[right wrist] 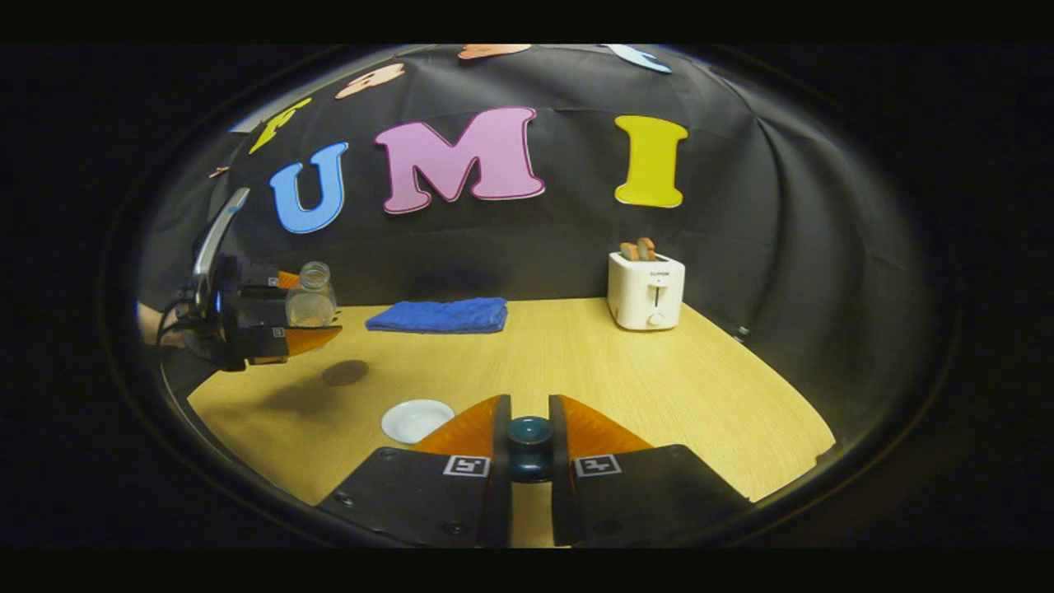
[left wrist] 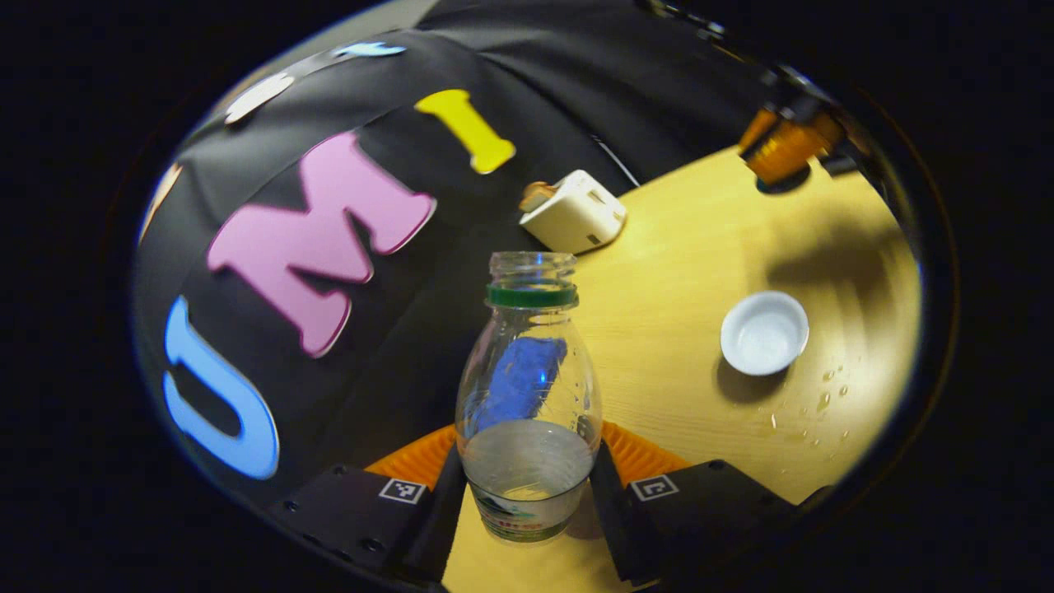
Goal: Open the teacup lid with one hand, grasp the water bottle and pour water into the teacup with the other hand; after pouring, place the water bottle on the coaster and then close the teacup lid.
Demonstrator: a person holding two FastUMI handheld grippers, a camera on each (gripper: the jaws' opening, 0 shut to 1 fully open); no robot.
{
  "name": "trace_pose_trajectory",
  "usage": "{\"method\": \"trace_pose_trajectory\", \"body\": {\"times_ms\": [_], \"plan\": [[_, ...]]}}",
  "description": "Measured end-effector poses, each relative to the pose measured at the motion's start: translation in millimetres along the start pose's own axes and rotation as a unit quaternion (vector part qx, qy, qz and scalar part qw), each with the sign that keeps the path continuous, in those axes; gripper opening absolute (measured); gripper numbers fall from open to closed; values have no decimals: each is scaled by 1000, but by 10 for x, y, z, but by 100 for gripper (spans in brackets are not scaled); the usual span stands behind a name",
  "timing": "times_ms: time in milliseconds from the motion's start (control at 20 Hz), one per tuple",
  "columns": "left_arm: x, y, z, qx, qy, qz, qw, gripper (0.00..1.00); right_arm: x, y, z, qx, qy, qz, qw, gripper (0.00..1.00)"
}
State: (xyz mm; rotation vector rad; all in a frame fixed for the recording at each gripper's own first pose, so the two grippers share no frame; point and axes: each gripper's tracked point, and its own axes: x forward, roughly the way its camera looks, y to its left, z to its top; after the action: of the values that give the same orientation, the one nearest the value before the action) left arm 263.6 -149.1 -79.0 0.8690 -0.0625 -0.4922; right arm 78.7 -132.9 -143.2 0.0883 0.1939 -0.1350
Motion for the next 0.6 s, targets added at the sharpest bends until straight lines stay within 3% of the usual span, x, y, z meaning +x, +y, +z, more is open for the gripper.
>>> {"method": "trace_pose_trajectory", "body": {"times_ms": [100, 250, 400, 500, 600], "plan": [[55, -11, -80, -104, -8, 5, 994, 75, 52, 84, 29, 1, -1, 3, 1000, 27], [89, -33, -152, -228, -48, 4, 973, 75, 104, 199, 41, -1, -1, 7, 1000, 27], [180, 38, -213, -315, -76, 25, 946, 75, 186, 272, 3, -4, 2, 7, 1000, 22], [237, 44, -240, -369, -91, 33, 924, 76, 234, 337, -8, 1, 5, 8, 1000, 27], [277, 51, -266, -385, -95, 39, 917, 76, 281, 410, -6, 4, 4, 9, 1000, 27]]}}
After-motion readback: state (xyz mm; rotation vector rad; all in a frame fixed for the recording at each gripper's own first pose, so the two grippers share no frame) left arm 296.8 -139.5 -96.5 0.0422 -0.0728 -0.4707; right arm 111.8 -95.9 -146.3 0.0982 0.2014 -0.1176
